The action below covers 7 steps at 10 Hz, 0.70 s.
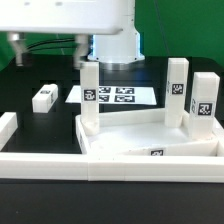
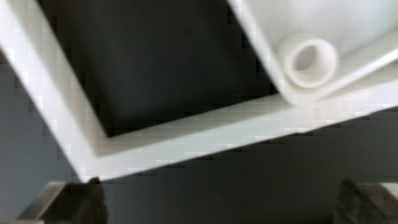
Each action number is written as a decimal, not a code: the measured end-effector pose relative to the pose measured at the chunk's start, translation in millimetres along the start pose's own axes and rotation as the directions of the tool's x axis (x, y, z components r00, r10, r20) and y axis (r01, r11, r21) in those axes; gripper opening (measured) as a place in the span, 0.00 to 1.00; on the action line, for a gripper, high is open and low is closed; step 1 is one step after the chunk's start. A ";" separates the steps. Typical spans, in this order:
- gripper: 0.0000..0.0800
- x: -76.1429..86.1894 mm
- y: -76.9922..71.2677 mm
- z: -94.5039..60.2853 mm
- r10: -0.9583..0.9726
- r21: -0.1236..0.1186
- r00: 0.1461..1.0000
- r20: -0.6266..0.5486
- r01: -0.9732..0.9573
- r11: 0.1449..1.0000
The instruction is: Assemble desk
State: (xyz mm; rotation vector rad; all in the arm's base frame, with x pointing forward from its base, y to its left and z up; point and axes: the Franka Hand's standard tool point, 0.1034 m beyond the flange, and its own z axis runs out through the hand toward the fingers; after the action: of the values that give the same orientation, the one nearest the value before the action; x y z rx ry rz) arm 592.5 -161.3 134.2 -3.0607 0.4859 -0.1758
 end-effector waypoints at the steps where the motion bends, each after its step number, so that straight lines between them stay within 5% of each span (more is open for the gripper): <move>1: 0.81 -9.6 23.8 7.2 0.028 -0.006 1.000 0.012 -0.028 1.000; 2: 0.81 -21.0 25.3 12.6 0.038 -0.008 0.999 0.021 -0.038 0.999; 7: 0.81 -23.2 26.5 15.3 0.037 -0.011 0.999 0.026 -0.037 0.999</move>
Offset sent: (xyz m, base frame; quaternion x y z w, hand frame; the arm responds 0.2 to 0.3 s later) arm 0.0000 0.0000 0.0000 0.0000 0.0000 0.0000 1.0000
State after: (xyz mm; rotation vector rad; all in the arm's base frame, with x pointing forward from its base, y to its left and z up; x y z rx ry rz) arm 564.3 -178.9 115.1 -3.0573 0.5427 -0.1316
